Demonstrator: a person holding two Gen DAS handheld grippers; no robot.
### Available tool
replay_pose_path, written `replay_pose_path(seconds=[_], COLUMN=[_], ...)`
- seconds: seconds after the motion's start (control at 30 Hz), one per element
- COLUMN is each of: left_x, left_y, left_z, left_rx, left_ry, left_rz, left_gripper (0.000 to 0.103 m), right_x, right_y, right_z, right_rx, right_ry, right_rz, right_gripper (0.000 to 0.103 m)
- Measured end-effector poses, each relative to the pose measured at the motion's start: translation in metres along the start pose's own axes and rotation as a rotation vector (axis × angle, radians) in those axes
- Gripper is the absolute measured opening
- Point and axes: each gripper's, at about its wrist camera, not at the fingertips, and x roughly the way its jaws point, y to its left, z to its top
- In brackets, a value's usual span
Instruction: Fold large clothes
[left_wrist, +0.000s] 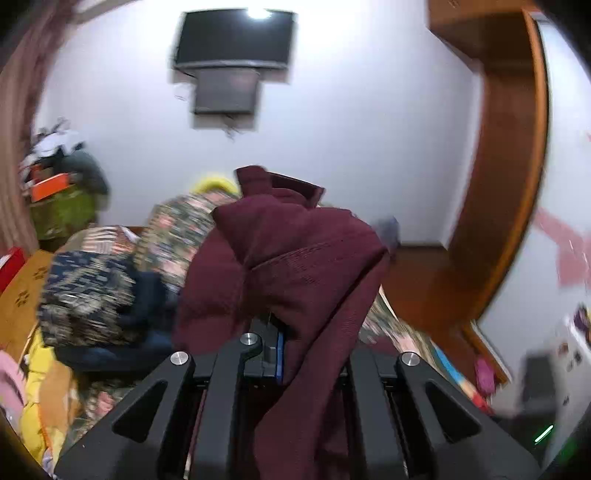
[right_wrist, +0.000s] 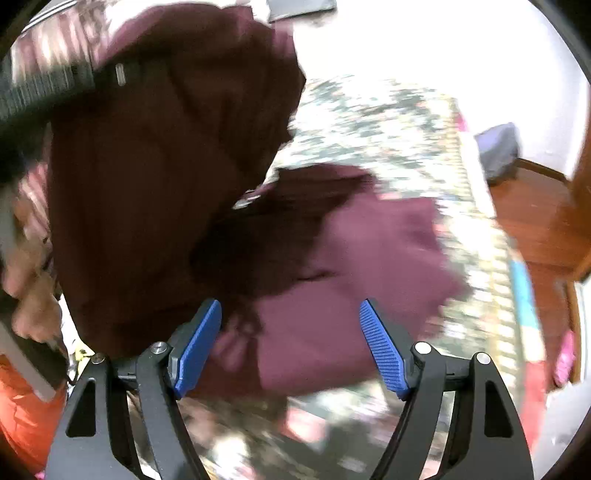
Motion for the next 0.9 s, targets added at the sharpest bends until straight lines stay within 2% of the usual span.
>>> replay_pose_path(seconds=[0.1,0.2,0.27,0.33,0.5,0.63,0.7,0.8,0.9], left_x=[0.023,0.038,0.039,0.036,0.025,0.002,-0.013,-0.036,-0.044], left_y=[-0.04,-0.067,-0.076,-0.08,-0.069,-0.064,-0.056,-0.032,-0.004], left_z=[-0.032,-0.065,-0.078,-0.084,-0.076,-0.072,-0.069,-0.059,-0.049], left_rx=[0.102,0.191,0.216,0.239,0.217,0.232,0.235,0.195,0.151], left_ry=[0.116,0.225,0.255,0.25,0.287,0.272,0.242,0.148,0.098], left_rz=[-0.06,-0.109,-0.123,-0.105,-0.158,-0.17,-0.171,-0.098,-0.043], left_gripper=[0.009,0.011,0.014,0.015,0.038,0.051,0.06,0.068,0.074], right_x=[-0.021,-0.034,-0.039,-0.043,-0.055,-0.063,-0.066,-0.067,-0.062], right_y=[-0.033,-0.055,-0.065,-0.069,-0.066,-0.057,-0.047,-0.031,-0.011], right_z=[-0.013,-0.025,-0.03,-0.035,-0.029,-0.017,-0.008,0.006,0.022], right_rx=[0.038,0.065,0.087,0.103,0.111,0.078,0.048,-0.001,-0.051], right_ry=[-0.019,-0.015,-0.015,-0.022,-0.065,-0.115,-0.138,-0.167,-0.182], right_rz=[-0.132,-0.198,-0.214,-0.215,-0.191,-0.165,-0.146,-0.107,-0.061], right_gripper=[0.074,0.074,0.074,0.074,0.074,0.074,0.074,0.074,0.074])
